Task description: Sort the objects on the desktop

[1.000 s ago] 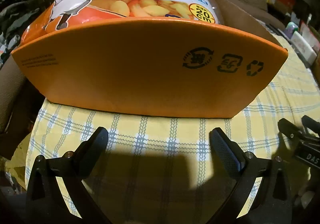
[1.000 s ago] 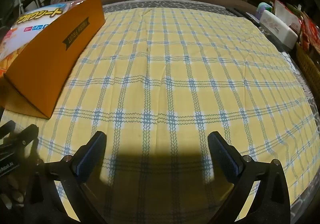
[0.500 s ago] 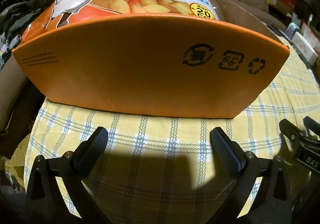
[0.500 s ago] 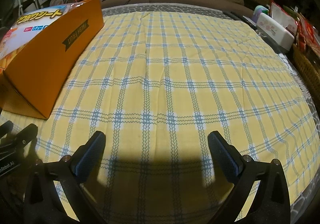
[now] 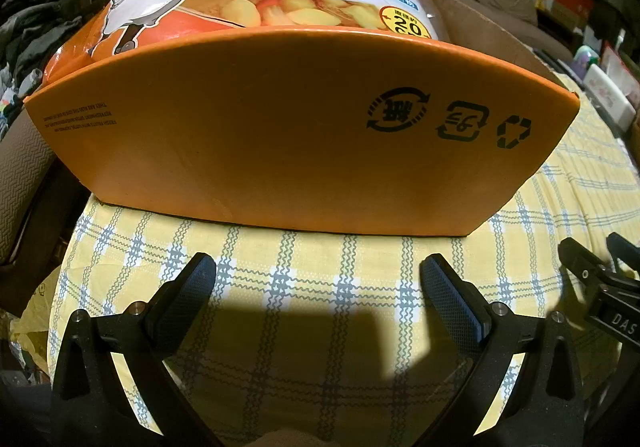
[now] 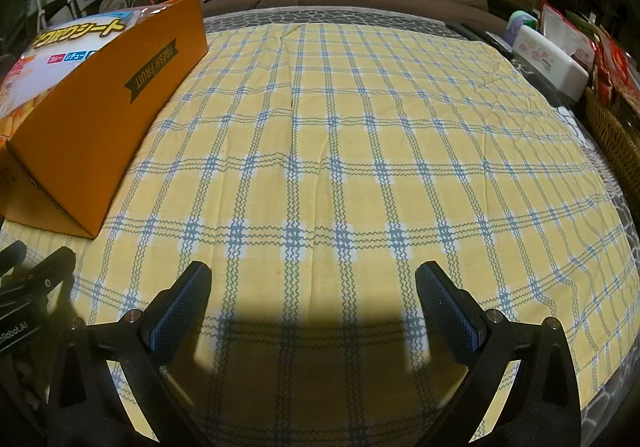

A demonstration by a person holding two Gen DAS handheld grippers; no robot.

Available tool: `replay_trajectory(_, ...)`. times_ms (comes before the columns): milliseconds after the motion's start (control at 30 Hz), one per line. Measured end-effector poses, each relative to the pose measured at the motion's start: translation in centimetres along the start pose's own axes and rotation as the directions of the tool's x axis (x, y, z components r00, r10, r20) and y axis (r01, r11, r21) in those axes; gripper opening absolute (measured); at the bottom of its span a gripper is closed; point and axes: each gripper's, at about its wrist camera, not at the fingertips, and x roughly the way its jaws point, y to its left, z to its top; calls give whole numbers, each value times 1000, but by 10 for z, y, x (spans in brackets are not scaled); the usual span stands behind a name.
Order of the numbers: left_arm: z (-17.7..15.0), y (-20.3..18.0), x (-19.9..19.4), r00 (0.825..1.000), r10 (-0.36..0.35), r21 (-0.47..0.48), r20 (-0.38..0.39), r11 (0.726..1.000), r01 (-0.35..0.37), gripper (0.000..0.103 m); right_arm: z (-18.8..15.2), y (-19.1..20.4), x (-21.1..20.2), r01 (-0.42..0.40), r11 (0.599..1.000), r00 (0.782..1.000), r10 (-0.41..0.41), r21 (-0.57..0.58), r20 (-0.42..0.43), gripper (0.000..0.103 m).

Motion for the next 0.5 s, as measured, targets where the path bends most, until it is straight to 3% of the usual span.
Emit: replay_trajectory(500, 2, 1, 1, 1000, 1, 1, -1, 1000, -1, 103, 0, 0, 0, 0, 1000, 1000, 0, 0, 0, 103)
